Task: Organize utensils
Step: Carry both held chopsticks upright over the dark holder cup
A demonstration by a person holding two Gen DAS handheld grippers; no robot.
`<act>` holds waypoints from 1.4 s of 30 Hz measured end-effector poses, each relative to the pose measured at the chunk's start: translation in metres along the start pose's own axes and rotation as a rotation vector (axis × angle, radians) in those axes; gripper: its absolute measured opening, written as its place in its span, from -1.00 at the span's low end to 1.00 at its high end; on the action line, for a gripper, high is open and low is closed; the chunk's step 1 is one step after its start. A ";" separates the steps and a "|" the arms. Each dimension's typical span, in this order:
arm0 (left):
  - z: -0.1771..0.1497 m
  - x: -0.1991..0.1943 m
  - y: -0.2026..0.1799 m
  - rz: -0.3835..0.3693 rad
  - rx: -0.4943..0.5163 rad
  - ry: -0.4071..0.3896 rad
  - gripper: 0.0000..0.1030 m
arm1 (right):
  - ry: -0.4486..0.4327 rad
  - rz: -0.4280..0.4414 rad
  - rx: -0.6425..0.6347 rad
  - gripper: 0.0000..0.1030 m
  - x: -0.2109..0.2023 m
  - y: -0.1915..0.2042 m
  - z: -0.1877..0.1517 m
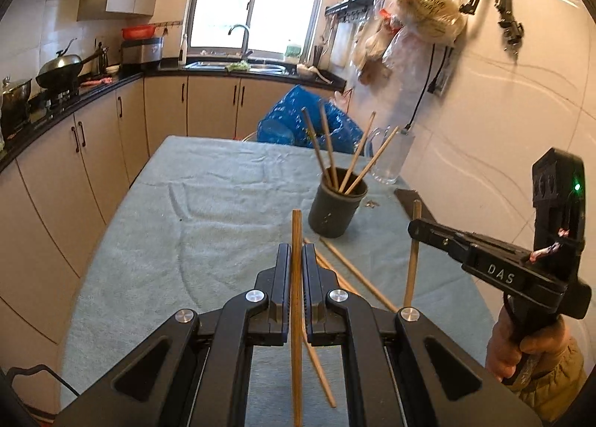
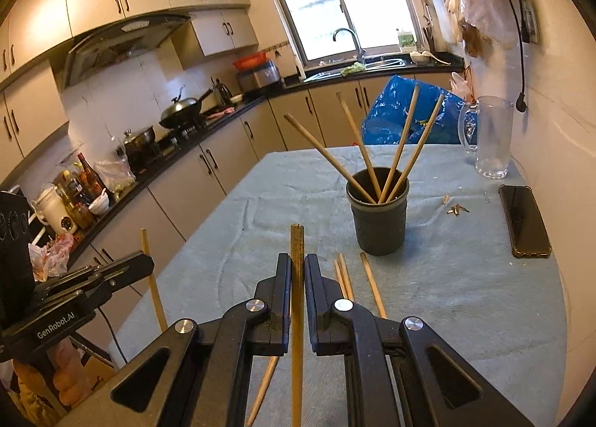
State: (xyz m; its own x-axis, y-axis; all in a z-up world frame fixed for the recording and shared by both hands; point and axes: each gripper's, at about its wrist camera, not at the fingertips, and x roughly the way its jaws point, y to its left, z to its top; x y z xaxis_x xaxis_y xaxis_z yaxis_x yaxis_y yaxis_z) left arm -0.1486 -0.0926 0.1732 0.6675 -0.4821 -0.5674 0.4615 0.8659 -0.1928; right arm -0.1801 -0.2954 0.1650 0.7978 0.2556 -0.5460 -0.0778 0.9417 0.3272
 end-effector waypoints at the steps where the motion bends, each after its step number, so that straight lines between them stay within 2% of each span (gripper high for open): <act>1: 0.001 -0.004 -0.002 -0.004 0.002 -0.008 -0.90 | -0.004 0.002 0.002 -0.86 -0.003 0.000 -0.001; 10: 0.015 -0.017 -0.019 -0.039 0.020 -0.062 -0.90 | -0.061 0.024 0.046 -0.86 -0.020 -0.011 0.000; 17: 0.025 -0.015 -0.028 -0.061 0.035 -0.074 -0.90 | -0.086 0.043 0.060 -0.86 -0.027 -0.016 0.002; 23: 0.046 -0.016 -0.033 -0.071 0.049 -0.106 -0.90 | -0.131 0.042 0.075 -0.86 -0.035 -0.021 0.016; 29: 0.086 -0.015 -0.034 -0.091 0.038 -0.148 -0.90 | -0.228 0.003 0.075 -0.86 -0.046 -0.031 0.055; 34: 0.130 -0.007 -0.048 -0.074 0.060 -0.228 -0.90 | -0.334 -0.039 0.100 -0.85 -0.048 -0.040 0.100; 37: 0.156 0.010 -0.057 -0.068 0.064 -0.246 -0.90 | -0.399 -0.067 0.109 -0.85 -0.044 -0.044 0.124; 42: 0.189 0.052 -0.070 -0.046 0.065 -0.254 -0.90 | -0.503 -0.172 0.068 -0.85 -0.024 -0.043 0.158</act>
State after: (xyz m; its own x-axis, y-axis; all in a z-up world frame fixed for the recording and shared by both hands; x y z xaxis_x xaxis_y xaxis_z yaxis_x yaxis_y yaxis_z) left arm -0.0359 -0.2037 0.3081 0.7663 -0.5460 -0.3386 0.5261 0.8358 -0.1569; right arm -0.1012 -0.3771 0.2860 0.9850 -0.0529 -0.1643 0.1045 0.9402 0.3240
